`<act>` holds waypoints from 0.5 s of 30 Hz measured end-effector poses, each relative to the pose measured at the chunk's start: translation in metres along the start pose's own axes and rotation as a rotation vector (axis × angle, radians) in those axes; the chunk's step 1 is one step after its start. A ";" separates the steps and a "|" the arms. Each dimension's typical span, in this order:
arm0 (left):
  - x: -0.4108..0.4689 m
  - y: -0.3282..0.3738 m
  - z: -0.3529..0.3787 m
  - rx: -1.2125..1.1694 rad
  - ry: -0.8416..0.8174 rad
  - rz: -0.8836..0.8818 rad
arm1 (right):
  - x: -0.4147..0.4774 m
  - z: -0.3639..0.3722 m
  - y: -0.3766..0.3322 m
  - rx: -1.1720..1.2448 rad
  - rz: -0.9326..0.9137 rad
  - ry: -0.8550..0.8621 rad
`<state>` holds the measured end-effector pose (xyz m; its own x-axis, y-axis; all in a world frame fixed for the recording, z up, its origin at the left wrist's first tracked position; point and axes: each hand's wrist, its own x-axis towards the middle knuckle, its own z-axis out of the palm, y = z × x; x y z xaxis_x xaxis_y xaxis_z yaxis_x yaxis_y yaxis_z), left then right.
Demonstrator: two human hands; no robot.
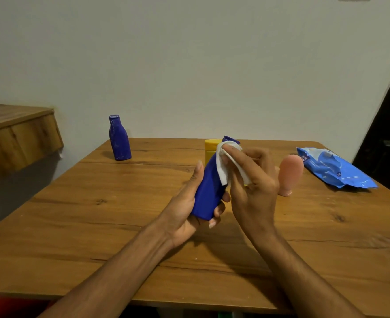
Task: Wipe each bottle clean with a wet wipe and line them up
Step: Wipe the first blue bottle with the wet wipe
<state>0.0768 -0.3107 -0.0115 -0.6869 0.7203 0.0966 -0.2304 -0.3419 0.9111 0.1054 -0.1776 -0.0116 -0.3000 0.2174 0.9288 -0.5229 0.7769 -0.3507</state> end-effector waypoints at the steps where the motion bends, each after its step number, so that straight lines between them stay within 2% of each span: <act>1: 0.000 0.000 0.000 0.008 0.015 0.002 | -0.001 0.001 0.001 -0.029 -0.025 -0.027; 3: -0.001 0.000 -0.002 0.029 0.029 0.012 | -0.003 0.000 0.003 -0.085 -0.057 -0.067; 5: 0.000 -0.001 -0.002 0.074 0.028 0.020 | -0.003 -0.003 0.007 -0.125 -0.009 -0.044; 7: 0.001 -0.002 -0.002 0.114 0.031 0.021 | -0.001 -0.005 0.008 -0.113 0.051 0.001; 12: -0.002 -0.001 -0.006 0.129 0.011 0.028 | -0.004 -0.007 0.007 -0.127 -0.018 -0.058; 15: -0.003 -0.001 -0.006 0.097 -0.019 0.022 | -0.002 -0.007 0.006 -0.085 0.013 -0.001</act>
<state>0.0748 -0.3164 -0.0153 -0.6778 0.7248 0.1236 -0.1470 -0.2982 0.9431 0.1086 -0.1693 -0.0152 -0.3073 0.2267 0.9242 -0.4498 0.8213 -0.3510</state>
